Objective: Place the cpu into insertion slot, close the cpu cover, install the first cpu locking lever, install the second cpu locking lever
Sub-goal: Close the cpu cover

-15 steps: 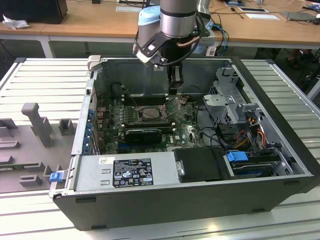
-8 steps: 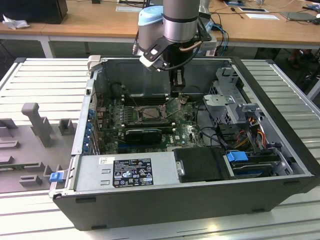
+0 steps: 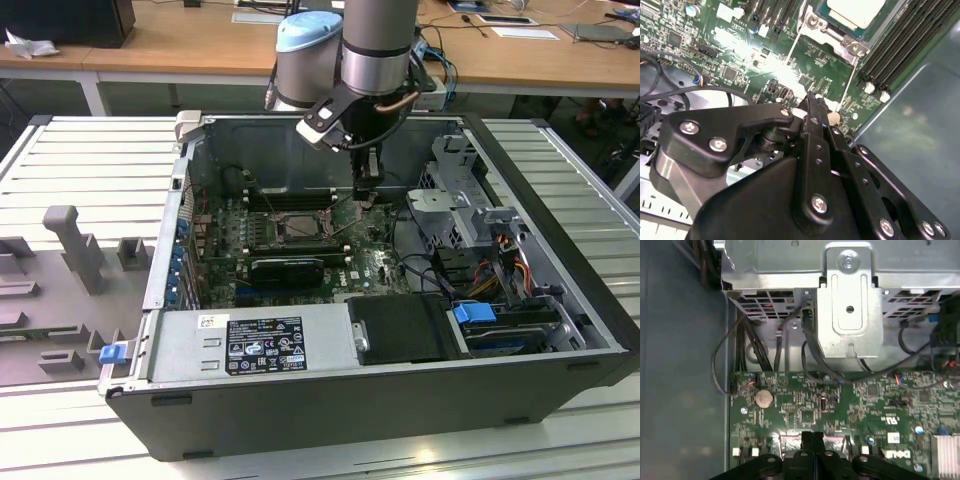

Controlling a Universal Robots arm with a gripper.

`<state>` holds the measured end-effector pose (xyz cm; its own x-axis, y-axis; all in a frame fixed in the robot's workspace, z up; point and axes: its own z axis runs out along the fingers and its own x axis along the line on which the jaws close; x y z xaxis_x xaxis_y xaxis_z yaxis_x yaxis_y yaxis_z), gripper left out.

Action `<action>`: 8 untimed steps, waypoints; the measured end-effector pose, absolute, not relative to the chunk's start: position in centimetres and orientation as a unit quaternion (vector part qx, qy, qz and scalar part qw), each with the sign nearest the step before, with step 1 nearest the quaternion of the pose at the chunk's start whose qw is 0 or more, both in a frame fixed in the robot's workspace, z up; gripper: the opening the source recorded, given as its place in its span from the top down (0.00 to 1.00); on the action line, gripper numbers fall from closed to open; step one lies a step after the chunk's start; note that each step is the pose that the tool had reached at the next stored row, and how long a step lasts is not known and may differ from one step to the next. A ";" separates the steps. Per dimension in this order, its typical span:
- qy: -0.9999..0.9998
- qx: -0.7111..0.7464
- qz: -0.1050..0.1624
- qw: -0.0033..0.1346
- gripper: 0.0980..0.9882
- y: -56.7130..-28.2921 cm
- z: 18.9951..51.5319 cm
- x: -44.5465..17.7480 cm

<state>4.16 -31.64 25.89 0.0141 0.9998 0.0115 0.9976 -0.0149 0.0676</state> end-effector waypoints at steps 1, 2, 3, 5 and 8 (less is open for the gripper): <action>0.702 0.712 0.028 0.020 0.99 -31.6 25.8 4.3; 0.702 0.712 0.027 0.020 0.99 -31.6 25.7 4.7; 0.702 0.712 0.027 0.019 0.99 -31.6 25.6 5.2; 0.702 0.712 0.026 0.019 0.99 -31.6 25.5 5.7; 0.702 0.712 0.026 0.018 0.99 -31.6 24.9 6.2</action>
<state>6.24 -31.64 24.93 0.0139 0.9998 0.0113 0.9980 -0.0146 0.0623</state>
